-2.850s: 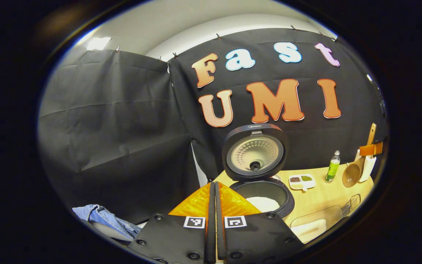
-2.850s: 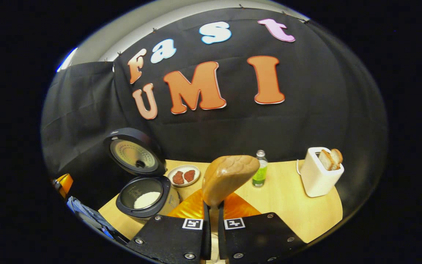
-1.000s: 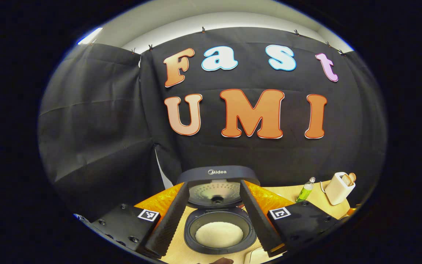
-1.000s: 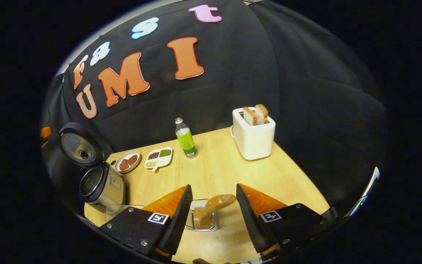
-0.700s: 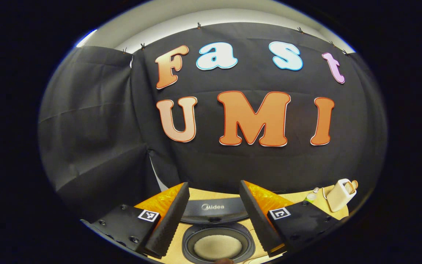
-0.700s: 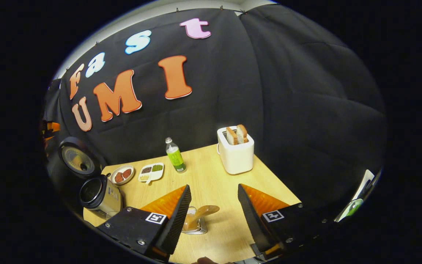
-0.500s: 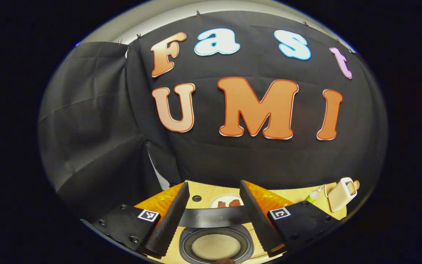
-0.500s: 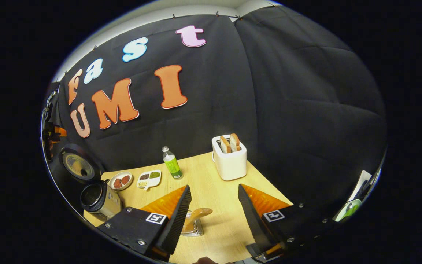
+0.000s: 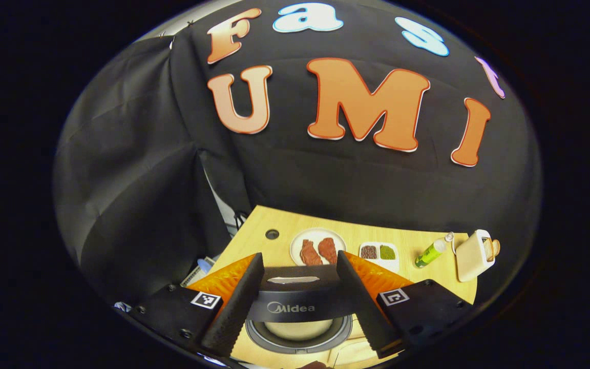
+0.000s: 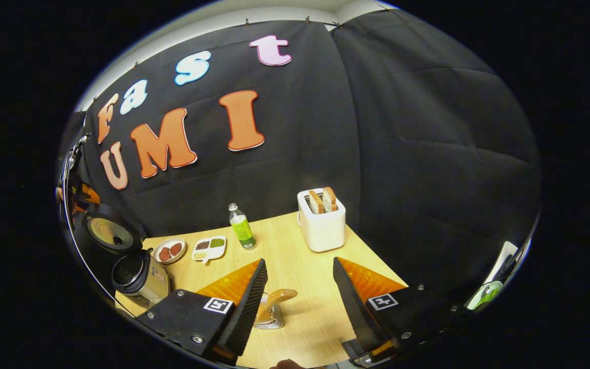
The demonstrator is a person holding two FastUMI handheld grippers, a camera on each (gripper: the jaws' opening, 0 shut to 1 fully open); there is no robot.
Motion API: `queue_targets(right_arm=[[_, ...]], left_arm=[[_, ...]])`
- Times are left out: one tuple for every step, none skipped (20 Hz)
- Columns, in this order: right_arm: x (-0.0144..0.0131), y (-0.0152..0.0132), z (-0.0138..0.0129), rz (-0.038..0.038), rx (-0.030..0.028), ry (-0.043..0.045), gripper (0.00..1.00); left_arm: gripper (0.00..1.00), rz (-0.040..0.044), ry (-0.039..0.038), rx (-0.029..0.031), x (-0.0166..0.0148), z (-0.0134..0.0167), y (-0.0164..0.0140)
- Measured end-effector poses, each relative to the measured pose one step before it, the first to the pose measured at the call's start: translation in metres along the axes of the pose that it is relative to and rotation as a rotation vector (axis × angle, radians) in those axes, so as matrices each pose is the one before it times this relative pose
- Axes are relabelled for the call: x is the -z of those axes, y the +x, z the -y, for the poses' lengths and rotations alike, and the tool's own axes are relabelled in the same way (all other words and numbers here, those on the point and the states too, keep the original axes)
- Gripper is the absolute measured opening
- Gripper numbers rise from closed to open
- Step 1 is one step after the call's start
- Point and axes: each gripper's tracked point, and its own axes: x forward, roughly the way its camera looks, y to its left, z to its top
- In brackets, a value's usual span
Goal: Close the left gripper, press the button to open the rice cooker; take a wooden spoon from the chopstick holder with the right hand, scoop a spoonful of rice and pour it into the rice cooker, then put the wooden spoon back into the chopstick holder.
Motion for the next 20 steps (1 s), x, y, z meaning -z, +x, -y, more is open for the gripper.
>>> queue_targets(right_arm=[[0.00107,0.00089,-0.00599,-0.00527,-0.01475,-0.00726,0.81],[0.00225,0.00145,-0.0058,-0.00616,-0.01191,-0.00779,0.81],[0.0017,0.00191,-0.00531,-0.0068,-0.01295,-0.00782,0.81],[0.00096,0.00251,-0.00552,-0.00597,-0.01174,-0.00605,0.81],[0.00006,0.00145,-0.00676,-0.00396,-0.0182,-0.00592,0.81],[-0.00001,0.00152,-0.00589,-0.00181,-0.01478,-0.00507,0.81],[0.0007,0.00304,-0.00691,-0.00603,-0.01946,-0.00541,0.81],[0.00308,0.00178,-0.00863,-0.01463,-0.02306,-0.00476,0.81],[0.00336,0.00197,-0.00608,-0.0089,-0.01445,-0.00391,0.81],[0.00256,0.00269,-0.00518,-0.00805,-0.01378,-0.00832,0.81],[0.00225,0.0025,-0.00505,-0.0066,-0.00922,-0.01026,0.81],[0.0022,0.00159,-0.00595,-0.00721,-0.01274,-0.00997,0.81],[0.00123,0.00075,-0.0059,-0.00366,-0.01098,-0.00849,0.81],[0.00169,0.00121,-0.00452,-0.00405,-0.01106,-0.00709,0.81],[0.0013,0.00054,-0.00539,-0.00485,-0.01161,-0.00665,0.81],[0.00195,0.00156,-0.00389,-0.00572,-0.00872,-0.00562,0.81],[0.00373,0.00117,-0.00737,-0.0165,-0.01806,0.0003,0.81],[0.0034,0.00098,-0.00771,-0.01224,-0.01477,0.0017,0.81],[-0.00014,0.00288,-0.00573,-0.00462,-0.01419,-0.00635,0.81],[-0.00064,0.00182,-0.00619,-0.00045,-0.00846,-0.0129,0.81]], left_arm=[[0.9,-0.06568,-0.0073,-0.0014,0.01689,-0.00181,-0.00498],[0.9,-0.06707,-0.01105,0.00966,0.01868,0.00193,-0.00362],[0.98,-0.06032,-0.00955,0.0148,0.0192,0.00396,0.00074],[0.97,-0.04426,-0.003,0.00538,0.01537,-0.00146,0.00197],[0.95,-0.04657,-0.0056,0.00204,0.01436,-0.00108,0.00483],[1.0,-0.04561,0.00008,0.0047,0.01365,-0.00087,0.00501],[0.97,-0.03702,-0.00404,0.00175,0.01223,-0.00004,0.00689],[0.9,-0.03177,-0.01048,-0.00095,0.00989,0.00058,0.00965],[0.91,-0.0275,-0.0037,-0.00311,0.00998,-0.00136,0.0078],[0.9,-0.02223,0.00086,-0.00633,0.01401,-0.00144,0.00753],[0.9,-0.02243,-0.00052,-0.00706,0.01078,-0.00005,0.00695],[0.89,-0.02028,0.00352,-0.00817,0.00766,0.00159,0.01025],[0.9,-0.02491,0.00152,-0.00906,0.00779,-0.00031,0.00981],[0.9,-0.02106,0.00085,-0.00969,0.00723,0.00086,0.00997],[0.9,-0.02869,-0.00868,-0.00525,0.00636,-0.00084,0.00956],[0.9,-0.03552,-0.02804,-0.00291,0.00538,0.00071,0.0032],[0.92,0.04076,-0.00745,-0.00715,-0.00359,-0.00038,-0.0025],[0.94,-0.02346,-0.01415,-0.00097,0.00183,-0.0001,0.00432],[0.96,0.0128,-0.00216,-0.00835,-0.00203,0.00157,-0.00279],[0.98,0.00137,-0.00708,-0.00419,0.00081,-0.00076,0.00433]])
